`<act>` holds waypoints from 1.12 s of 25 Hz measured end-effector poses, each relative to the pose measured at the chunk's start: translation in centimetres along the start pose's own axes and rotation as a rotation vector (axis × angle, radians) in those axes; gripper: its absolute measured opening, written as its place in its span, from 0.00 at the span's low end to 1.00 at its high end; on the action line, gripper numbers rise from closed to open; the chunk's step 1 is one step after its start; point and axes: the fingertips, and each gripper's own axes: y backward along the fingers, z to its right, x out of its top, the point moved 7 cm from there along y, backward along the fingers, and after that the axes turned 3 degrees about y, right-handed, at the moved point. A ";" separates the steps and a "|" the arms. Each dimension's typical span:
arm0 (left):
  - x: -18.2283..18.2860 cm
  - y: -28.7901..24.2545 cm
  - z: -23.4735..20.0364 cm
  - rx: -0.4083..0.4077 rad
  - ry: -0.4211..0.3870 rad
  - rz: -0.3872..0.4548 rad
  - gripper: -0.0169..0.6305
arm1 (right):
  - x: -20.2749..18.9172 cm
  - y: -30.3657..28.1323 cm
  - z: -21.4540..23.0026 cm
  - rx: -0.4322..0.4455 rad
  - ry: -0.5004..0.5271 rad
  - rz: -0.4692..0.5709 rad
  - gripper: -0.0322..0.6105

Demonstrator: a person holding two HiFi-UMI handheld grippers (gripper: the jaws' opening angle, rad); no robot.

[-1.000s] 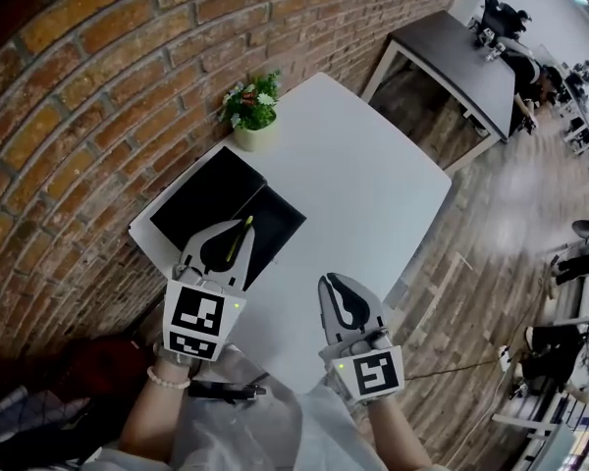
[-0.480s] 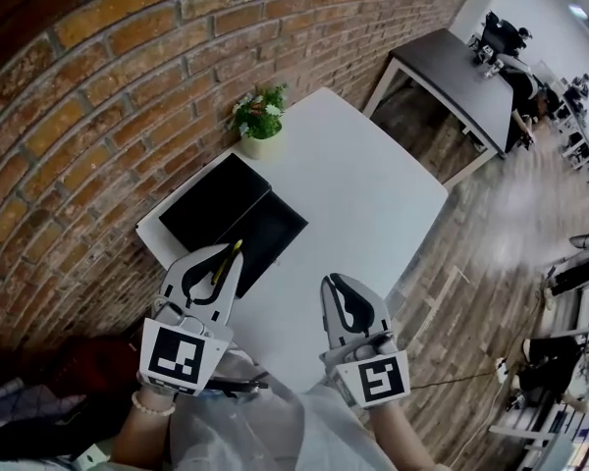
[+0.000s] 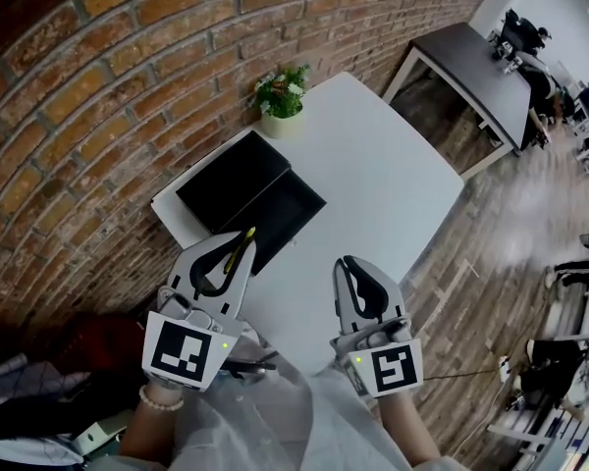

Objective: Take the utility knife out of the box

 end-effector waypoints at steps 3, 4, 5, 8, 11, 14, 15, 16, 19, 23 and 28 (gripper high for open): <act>-0.1 0.2 -0.1 0.006 0.006 -0.006 0.09 | 0.1 -0.1 -0.2 0.004 -0.005 -0.002 0.14; -0.1 0.2 -0.1 0.006 0.006 -0.006 0.09 | 0.1 -0.1 -0.2 0.005 -0.005 -0.001 0.14; -0.1 0.2 -0.1 0.005 0.004 -0.007 0.09 | 0.1 -0.1 -0.3 0.006 -0.005 -0.001 0.14; -0.1 0.4 0.0 0.002 0.001 -0.007 0.09 | 0.0 -0.1 -0.5 0.012 -0.001 -0.010 0.14; -0.3 0.5 0.1 0.000 0.003 -0.006 0.09 | 0.0 -0.1 -0.8 0.017 0.006 -0.015 0.14; -0.4 0.6 0.2 -0.003 0.001 -0.007 0.09 | -0.1 -0.2 -0.9 0.022 0.010 -0.017 0.14; -0.4 0.6 0.2 -0.003 0.001 -0.007 0.09 | -0.1 -0.2 -0.9 0.024 0.011 -0.019 0.14; -0.4 0.6 0.2 -0.002 0.001 -0.008 0.09 | -0.2 -0.2 -0.9 0.025 0.013 -0.020 0.14; -0.5 0.7 0.2 -0.001 0.000 -0.009 0.09 | -0.1 -0.2 -1.0 0.026 0.014 -0.023 0.14; -0.6 0.9 0.2 0.003 0.004 -0.008 0.09 | 0.0 -0.3 -1.1 0.028 0.019 -0.014 0.14; -0.8 0.9 0.2 0.009 0.006 -0.009 0.09 | 0.0 -0.5 -1.2 0.031 0.017 0.000 0.14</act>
